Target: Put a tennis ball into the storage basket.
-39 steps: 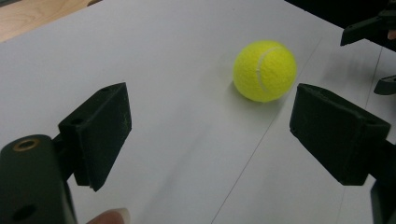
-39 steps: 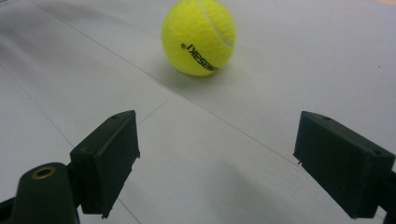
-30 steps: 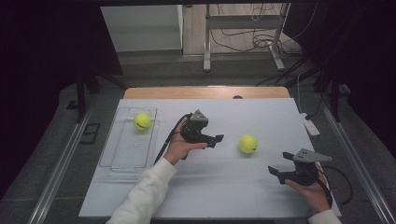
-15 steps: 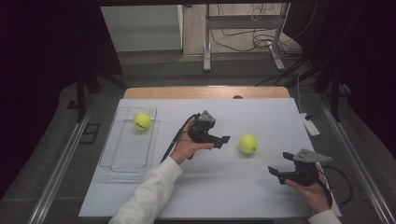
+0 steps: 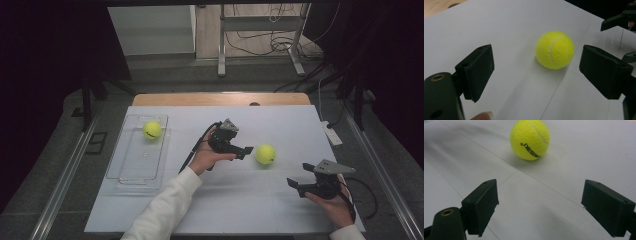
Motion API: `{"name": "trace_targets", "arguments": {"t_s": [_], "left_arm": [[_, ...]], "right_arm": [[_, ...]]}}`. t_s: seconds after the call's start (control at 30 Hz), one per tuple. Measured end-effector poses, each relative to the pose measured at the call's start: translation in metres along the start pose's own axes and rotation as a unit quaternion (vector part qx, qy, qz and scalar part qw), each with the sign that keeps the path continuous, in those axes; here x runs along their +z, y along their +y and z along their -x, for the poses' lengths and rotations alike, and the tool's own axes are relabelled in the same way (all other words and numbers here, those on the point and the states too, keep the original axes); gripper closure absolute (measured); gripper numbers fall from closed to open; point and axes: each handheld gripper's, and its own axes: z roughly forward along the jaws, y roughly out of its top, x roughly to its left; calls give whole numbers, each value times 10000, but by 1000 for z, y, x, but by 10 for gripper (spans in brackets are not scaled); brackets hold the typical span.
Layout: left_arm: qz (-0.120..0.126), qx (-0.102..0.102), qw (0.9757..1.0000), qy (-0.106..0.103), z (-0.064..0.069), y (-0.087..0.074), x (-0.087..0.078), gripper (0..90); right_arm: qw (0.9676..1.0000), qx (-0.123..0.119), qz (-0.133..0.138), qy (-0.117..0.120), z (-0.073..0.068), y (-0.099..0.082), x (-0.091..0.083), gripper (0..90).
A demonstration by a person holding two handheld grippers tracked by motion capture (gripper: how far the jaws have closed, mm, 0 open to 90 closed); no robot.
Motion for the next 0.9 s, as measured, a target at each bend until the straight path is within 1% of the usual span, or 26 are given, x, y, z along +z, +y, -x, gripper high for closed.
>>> {"name": "trace_targets", "arguments": {"t_s": [0.17,0.37,0.57,0.8,0.9], "left_arm": [[-40,43,10000,-24,2,3,5,136],[-43,-8,9999,-91,3,4,10,137],[-92,31,9999,-87,4,8,14,137],[-77,-10,9999,-135,4,11,17,137],[-111,-20,9998,-149,4,12,20,137]], "right_arm": [[10000,-5,0,3,0,0,0,141],[10000,-1,2,4,0,0,0,141],[10000,-5,-10,1,0,0,0,141],[10000,4,2,4,0,0,0,141],[10000,1,-12,5,0,0,0,140]]}}
